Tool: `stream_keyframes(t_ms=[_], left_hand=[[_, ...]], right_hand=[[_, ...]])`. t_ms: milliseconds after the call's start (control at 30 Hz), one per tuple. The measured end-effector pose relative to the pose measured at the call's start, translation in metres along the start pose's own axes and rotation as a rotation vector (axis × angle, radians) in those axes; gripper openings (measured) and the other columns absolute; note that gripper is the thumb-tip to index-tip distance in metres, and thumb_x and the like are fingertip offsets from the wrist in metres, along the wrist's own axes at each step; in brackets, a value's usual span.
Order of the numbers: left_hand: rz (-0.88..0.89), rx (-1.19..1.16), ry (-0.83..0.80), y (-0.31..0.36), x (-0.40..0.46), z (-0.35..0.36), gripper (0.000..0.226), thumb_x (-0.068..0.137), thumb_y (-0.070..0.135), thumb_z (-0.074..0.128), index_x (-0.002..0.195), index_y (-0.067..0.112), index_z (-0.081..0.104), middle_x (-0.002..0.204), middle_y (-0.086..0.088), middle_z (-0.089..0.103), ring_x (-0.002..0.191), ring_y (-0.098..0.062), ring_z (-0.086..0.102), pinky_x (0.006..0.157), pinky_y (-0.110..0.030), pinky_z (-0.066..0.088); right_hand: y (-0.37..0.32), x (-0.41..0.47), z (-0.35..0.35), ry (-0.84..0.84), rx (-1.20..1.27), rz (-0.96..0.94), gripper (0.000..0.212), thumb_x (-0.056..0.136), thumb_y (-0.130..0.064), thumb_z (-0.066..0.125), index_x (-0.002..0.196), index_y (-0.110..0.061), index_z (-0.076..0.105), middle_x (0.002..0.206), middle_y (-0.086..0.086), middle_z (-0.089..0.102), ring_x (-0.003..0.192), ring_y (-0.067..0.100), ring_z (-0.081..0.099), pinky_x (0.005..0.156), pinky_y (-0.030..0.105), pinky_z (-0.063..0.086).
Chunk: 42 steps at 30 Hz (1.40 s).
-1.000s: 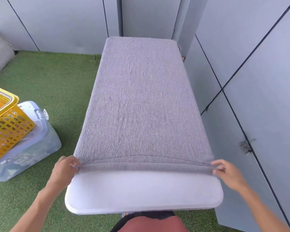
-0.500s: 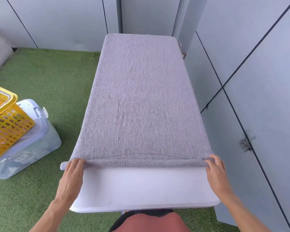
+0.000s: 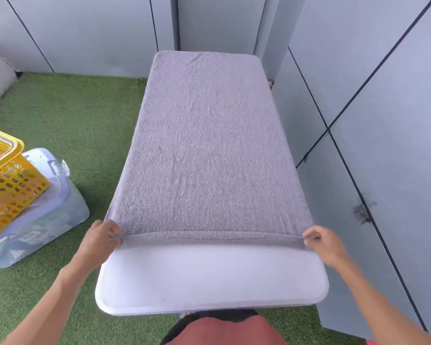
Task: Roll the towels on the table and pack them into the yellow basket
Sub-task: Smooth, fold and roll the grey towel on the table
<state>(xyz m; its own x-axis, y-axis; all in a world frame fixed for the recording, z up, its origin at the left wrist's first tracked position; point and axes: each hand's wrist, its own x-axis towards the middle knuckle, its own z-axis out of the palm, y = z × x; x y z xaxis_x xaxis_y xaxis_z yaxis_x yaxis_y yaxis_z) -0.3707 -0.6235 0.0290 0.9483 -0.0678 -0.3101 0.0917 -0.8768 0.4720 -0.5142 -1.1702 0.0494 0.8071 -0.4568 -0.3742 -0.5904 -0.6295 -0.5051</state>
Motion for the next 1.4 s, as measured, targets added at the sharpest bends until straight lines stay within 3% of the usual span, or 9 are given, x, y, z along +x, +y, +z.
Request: stream_keyframes(t_ms=[233,367,567,700,800,900,1067,1233,1400], left_hand=[[0.263,0.274,0.312,0.008,-0.054,0.041,0.036,0.067,-0.02,0.061,0.09,0.008,0.055,0.091,-0.009,0.052,0.077,-0.028,0.042,0.065,-0.043,0.043],[0.245,0.265,0.286,0.008,-0.05,0.048,0.044,0.068,-0.016,0.063,0.104,0.008,0.049,0.104,-0.011,0.05,0.089,-0.032,0.049,0.074,-0.046,0.049],[0.164,0.235,0.209,0.014,-0.029,0.029,0.015,0.088,0.002,0.056,0.099,0.013,0.058,0.097,-0.002,0.057,0.096,-0.028,0.052,0.059,-0.043,0.05],[0.092,0.198,-0.009,-0.001,-0.027,0.018,0.023,0.091,0.005,0.052,0.104,0.02,0.065,0.104,0.002,0.064,0.094,-0.024,0.059,0.072,-0.038,0.05],[0.015,0.081,-0.167,-0.002,-0.013,0.007,0.025,0.089,0.0,0.055,0.1,0.018,0.069,0.098,-0.001,0.069,0.088,-0.021,0.061,0.073,-0.031,0.046],[0.013,-0.031,-0.042,0.007,-0.005,0.007,0.025,0.083,-0.003,0.062,0.087,0.022,0.067,0.093,-0.004,0.062,0.088,-0.026,0.059,0.069,-0.032,0.043],[0.196,0.306,0.337,0.019,-0.035,0.033,0.025,0.074,-0.014,0.063,0.087,0.007,0.064,0.091,-0.012,0.051,0.078,-0.029,0.043,0.063,-0.045,0.043],[0.28,0.36,0.309,0.01,-0.062,0.063,0.062,0.067,-0.019,0.063,0.126,-0.006,0.051,0.119,-0.022,0.049,0.106,-0.039,0.046,0.082,-0.049,0.053],[0.168,0.261,0.225,0.017,-0.031,0.047,0.046,0.076,-0.018,0.058,0.117,0.003,0.058,0.109,-0.012,0.056,0.101,-0.035,0.054,0.07,-0.046,0.055]], right_hand=[[0.014,-0.039,0.046,0.356,-0.39,-0.281,0.03,0.08,0.002,0.068,0.109,-0.006,0.068,0.1,0.007,0.057,0.101,0.031,0.045,0.093,0.04,0.039],[0.022,-0.032,0.049,0.31,-0.341,-0.298,0.045,0.074,0.003,0.073,0.118,0.002,0.062,0.11,0.011,0.056,0.112,0.031,0.044,0.101,0.034,0.028],[0.019,-0.007,0.032,0.168,-0.37,-0.23,0.039,0.084,0.016,0.048,0.115,-0.002,0.064,0.109,0.011,0.063,0.103,0.034,0.051,0.096,0.041,0.04],[0.031,-0.016,0.01,-0.043,-0.343,-0.215,0.032,0.095,-0.002,0.045,0.122,-0.01,0.06,0.118,0.002,0.06,0.113,0.024,0.051,0.096,0.035,0.039],[0.026,-0.012,-0.007,-0.196,-0.069,-0.076,0.023,0.091,-0.004,0.057,0.1,-0.023,0.067,0.102,-0.003,0.069,0.098,0.019,0.063,0.085,0.033,0.046],[0.019,-0.006,-0.002,-0.023,0.037,-0.04,0.031,0.081,0.001,0.067,0.082,-0.03,0.062,0.089,0.002,0.067,0.09,0.025,0.063,0.085,0.039,0.046],[0.013,-0.027,0.025,0.402,-0.31,-0.207,0.015,0.081,-0.003,0.068,0.089,-0.015,0.071,0.094,0.002,0.059,0.092,0.026,0.046,0.086,0.038,0.041],[0.027,-0.036,0.04,0.315,-0.393,-0.307,0.047,0.075,-0.003,0.073,0.12,-0.004,0.059,0.116,0.007,0.056,0.111,0.032,0.046,0.101,0.036,0.031],[0.014,-0.01,0.032,0.259,-0.364,-0.275,0.03,0.075,0.009,0.068,0.104,0.0,0.065,0.106,0.012,0.057,0.101,0.033,0.049,0.094,0.038,0.035]])
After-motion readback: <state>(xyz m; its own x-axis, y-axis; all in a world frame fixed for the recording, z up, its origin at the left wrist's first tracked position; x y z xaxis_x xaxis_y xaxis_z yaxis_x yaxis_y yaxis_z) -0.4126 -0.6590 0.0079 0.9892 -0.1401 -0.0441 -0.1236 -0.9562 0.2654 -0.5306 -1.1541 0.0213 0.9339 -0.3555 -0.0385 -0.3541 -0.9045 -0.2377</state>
